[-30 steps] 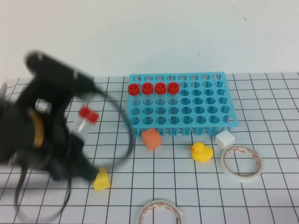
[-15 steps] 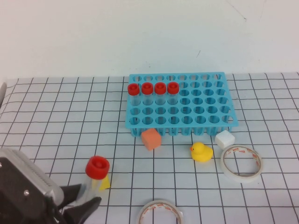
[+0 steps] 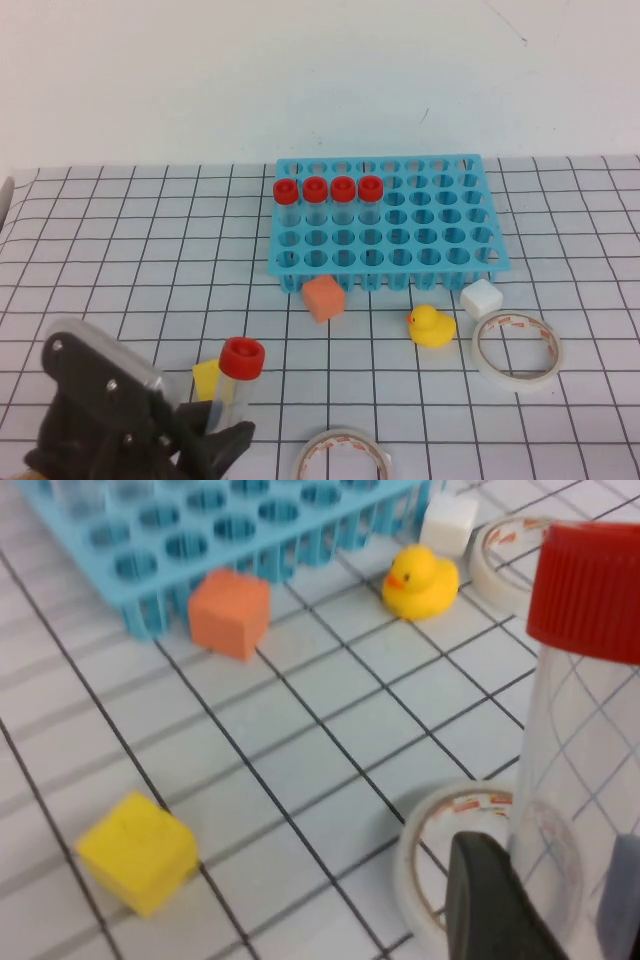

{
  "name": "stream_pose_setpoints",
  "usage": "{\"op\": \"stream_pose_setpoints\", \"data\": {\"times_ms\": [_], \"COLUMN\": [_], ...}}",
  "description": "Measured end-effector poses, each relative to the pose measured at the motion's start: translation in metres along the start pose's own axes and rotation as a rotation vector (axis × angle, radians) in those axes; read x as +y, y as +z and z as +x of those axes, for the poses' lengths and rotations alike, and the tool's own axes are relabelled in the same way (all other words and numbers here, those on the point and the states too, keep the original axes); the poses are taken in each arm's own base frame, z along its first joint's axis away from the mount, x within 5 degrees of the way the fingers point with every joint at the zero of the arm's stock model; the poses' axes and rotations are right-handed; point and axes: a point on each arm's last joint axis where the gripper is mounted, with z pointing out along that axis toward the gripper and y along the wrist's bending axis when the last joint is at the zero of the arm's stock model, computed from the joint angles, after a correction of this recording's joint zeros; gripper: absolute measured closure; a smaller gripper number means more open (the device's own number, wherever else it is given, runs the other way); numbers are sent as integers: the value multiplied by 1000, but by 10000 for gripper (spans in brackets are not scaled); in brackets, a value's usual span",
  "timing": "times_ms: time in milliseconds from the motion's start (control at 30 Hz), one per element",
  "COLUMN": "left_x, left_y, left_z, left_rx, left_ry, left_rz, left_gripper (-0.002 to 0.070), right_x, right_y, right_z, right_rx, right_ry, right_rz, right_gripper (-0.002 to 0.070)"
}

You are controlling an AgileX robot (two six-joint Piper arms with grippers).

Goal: Place the test tubes

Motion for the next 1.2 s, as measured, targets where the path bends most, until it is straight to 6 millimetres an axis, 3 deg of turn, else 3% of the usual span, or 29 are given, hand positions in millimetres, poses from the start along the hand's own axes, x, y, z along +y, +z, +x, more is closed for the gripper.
{"op": "stream_pose_setpoints", "data": {"times_ms": [133, 300, 433, 633, 767, 867, 1067, 1200], "left_x": [-1, -8, -15, -21, -25, -26, -27, -27], "left_y": [13, 29, 46, 77, 97, 105, 106, 106], "left_z": [1, -8, -15, -14, -15, -17, -19, -19], "left_rx": [8, -105, -229, -352, -439, -483, -528, -528], "left_ry": [-83, -100, -74, -81, -81, -83, -55, -47], "left_rz": [12, 87, 168, 266, 315, 336, 343, 347], "left_gripper": [466, 466, 466, 466, 466, 466, 466, 466], "right_x": [-1, -1, 3, 43, 69, 84, 103, 108], "right_y": [0, 0, 0, -5, 12, 25, 49, 68], "right_z": [-5, -4, 0, -20, -43, -54, -64, -72], "right_rx": [-49, -44, -1, 2, 83, 100, 134, 185], "right_ry": [-53, -103, -305, -629, -724, -766, -908, -910], "right_rz": [12, 12, -23, -140, -172, -253, -487, -552], "right_gripper": [678, 678, 678, 678, 673, 606, 288, 220]}}
